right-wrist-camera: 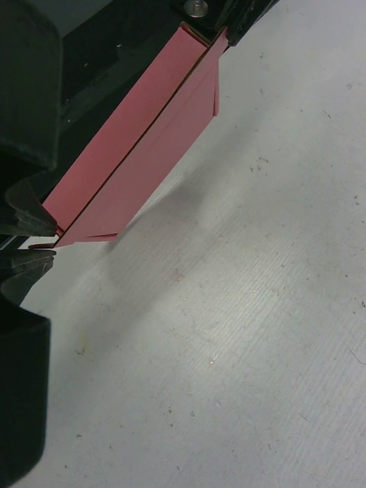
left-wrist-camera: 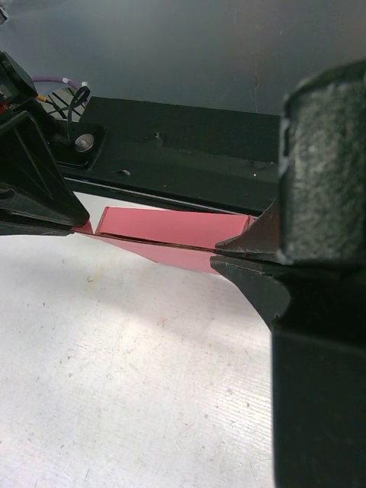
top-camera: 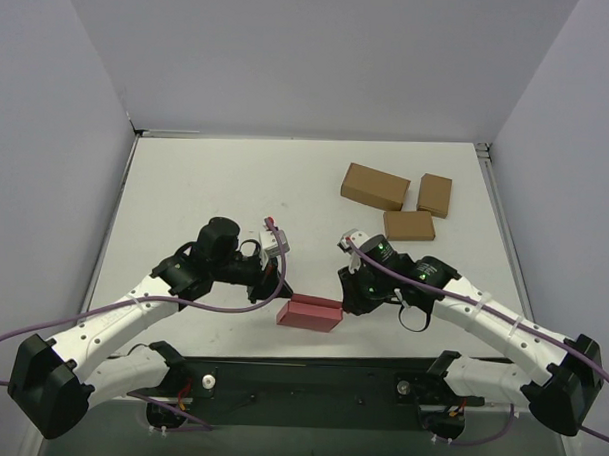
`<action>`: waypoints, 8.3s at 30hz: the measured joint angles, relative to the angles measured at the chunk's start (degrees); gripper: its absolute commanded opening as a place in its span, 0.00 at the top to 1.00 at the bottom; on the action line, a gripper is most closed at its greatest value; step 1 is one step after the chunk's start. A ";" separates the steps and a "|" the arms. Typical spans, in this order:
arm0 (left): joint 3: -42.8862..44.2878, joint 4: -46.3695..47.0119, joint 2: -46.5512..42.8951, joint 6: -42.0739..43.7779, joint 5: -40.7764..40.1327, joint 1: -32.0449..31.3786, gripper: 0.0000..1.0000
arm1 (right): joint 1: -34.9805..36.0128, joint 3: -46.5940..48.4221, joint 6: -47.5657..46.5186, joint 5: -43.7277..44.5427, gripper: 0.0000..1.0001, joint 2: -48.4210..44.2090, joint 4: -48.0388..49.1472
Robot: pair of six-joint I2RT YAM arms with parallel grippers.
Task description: Fold the paper box
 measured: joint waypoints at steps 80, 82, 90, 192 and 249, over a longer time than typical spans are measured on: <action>-5.73 25.20 14.40 -14.14 -69.20 -22.29 1.00 | 9.73 -4.70 29.92 44.48 1.00 9.03 14.34; -6.38 26.12 14.69 -14.49 -70.01 -22.82 1.00 | 9.27 -4.70 30.40 44.28 1.00 9.03 14.51; -8.15 29.64 15.58 -14.80 -73.20 -25.16 1.00 | 6.47 -4.70 31.58 42.38 1.00 9.01 15.56; -19.41 71.08 31.34 -23.87 -94.44 -34.05 1.00 | 14.38 -15.78 36.35 55.01 1.00 4.37 23.67; -17.68 71.80 33.42 -15.72 -94.73 -36.92 1.00 | -1.95 -17.88 40.52 26.64 0.57 -6.19 21.97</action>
